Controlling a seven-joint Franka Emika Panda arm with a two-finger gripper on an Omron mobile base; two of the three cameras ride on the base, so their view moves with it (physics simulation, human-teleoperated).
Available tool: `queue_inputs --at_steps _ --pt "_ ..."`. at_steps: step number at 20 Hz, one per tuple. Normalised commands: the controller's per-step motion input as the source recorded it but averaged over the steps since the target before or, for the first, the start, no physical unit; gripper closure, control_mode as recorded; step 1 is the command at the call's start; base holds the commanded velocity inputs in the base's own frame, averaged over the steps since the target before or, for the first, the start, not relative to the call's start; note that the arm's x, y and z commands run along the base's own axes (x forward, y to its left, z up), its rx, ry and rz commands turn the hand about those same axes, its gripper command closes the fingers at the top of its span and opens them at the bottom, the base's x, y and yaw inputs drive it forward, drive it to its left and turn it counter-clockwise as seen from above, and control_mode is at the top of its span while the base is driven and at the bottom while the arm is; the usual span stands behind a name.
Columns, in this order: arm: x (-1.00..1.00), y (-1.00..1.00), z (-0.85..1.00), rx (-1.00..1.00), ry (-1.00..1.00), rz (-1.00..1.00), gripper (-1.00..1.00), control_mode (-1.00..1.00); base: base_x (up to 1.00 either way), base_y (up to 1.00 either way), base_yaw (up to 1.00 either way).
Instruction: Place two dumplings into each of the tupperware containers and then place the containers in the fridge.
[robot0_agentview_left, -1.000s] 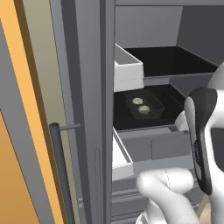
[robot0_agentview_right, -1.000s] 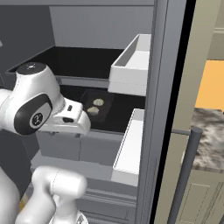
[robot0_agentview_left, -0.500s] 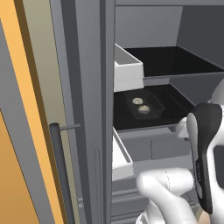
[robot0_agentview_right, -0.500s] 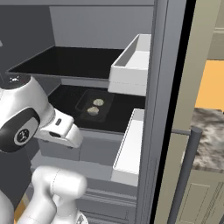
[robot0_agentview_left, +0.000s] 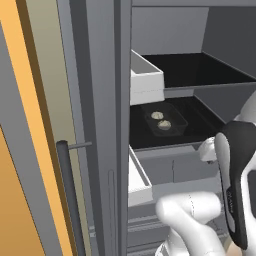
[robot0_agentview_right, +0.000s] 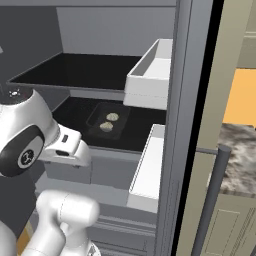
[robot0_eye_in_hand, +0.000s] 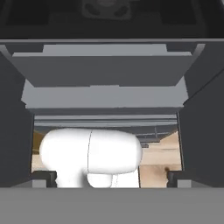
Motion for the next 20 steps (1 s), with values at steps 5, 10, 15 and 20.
queue_inputs --at_steps 5,10,15,20 --pt "0.00 0.17 0.00 0.00 0.00 -0.01 -1.00 -1.00 0.00 0.00 0.00" --pt "-0.02 0.00 0.00 0.00 0.00 -0.06 -1.00 -1.00 0.00 0.00 0.00" --pt "0.00 0.00 0.00 0.00 0.00 0.00 -1.00 1.00 -0.83 -0.39 0.03" --pt "0.00 0.00 0.00 0.00 0.00 0.00 -1.00 1.00 -0.65 -0.23 0.48"
